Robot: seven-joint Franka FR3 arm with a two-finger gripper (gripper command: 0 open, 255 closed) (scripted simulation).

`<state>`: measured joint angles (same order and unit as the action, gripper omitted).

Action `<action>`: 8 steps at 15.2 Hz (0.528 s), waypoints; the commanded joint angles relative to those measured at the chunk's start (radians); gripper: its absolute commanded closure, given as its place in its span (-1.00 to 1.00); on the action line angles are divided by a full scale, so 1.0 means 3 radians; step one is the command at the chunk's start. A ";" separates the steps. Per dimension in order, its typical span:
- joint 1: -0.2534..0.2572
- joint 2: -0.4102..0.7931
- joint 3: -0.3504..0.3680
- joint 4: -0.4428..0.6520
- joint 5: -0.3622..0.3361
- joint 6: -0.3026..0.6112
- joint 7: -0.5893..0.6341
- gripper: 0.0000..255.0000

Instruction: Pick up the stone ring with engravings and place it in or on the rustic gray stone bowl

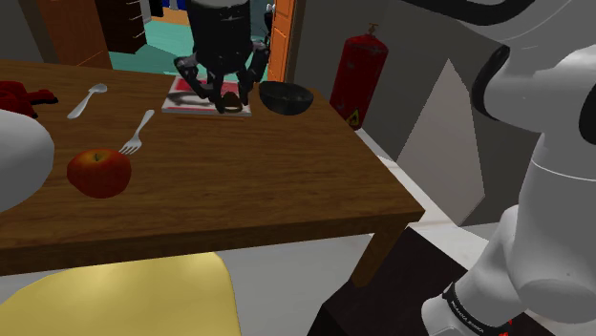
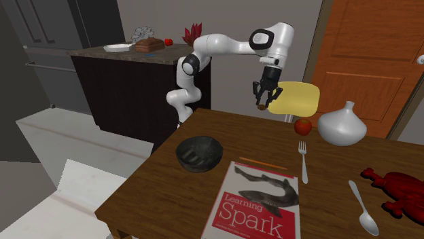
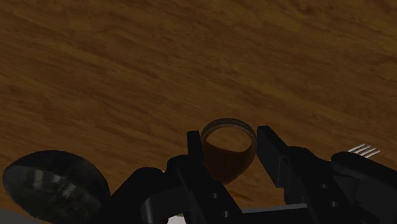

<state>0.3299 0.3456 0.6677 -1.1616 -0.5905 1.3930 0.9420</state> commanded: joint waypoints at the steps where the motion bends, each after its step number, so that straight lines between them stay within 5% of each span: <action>1: 0.0046 0.0033 -0.0002 0.0137 -0.0030 -0.0105 -0.0029 1.00; 8: -0.0437 -0.0204 -0.0105 -0.0163 0.0143 0.0187 -0.0451 1.00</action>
<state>0.2224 0.2915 0.6429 -1.1990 -0.5544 1.4329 0.8308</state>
